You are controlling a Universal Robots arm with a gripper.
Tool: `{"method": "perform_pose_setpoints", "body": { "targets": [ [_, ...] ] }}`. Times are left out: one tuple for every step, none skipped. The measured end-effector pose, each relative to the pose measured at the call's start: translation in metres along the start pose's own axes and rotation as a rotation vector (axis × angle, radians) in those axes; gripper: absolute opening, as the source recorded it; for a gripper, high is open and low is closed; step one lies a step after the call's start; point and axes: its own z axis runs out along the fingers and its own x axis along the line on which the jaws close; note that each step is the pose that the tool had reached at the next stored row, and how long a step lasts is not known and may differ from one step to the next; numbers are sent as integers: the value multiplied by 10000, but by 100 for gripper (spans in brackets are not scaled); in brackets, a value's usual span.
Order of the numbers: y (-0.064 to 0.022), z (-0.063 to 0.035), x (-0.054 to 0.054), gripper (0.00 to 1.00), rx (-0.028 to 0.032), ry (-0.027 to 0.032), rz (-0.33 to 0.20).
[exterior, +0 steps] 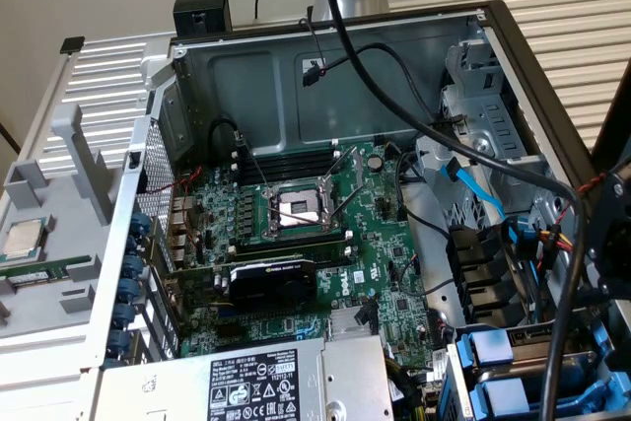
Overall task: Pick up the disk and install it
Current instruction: 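Insert the first disk wire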
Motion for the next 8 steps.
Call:
{"method": "perform_pose_setpoints", "body": {
  "targets": [
    [0, 0, 0, 43, -19, -8, 11],
    [-1, 0, 0, 43, -35, -16, 19],
    [-1, 0, 0, 43, -43, -19, 23],
    [-1, 0, 0, 43, -46, -21, 25],
    [-1, 0, 0, 43, -47, -21, 25],
    [-1, 0, 0, 43, -47, -21, 25],
    [-1, 0, 0, 43, -49, -22, 27],
    [-1, 0, 1, 43, -61, -28, 33]
  ]
}}
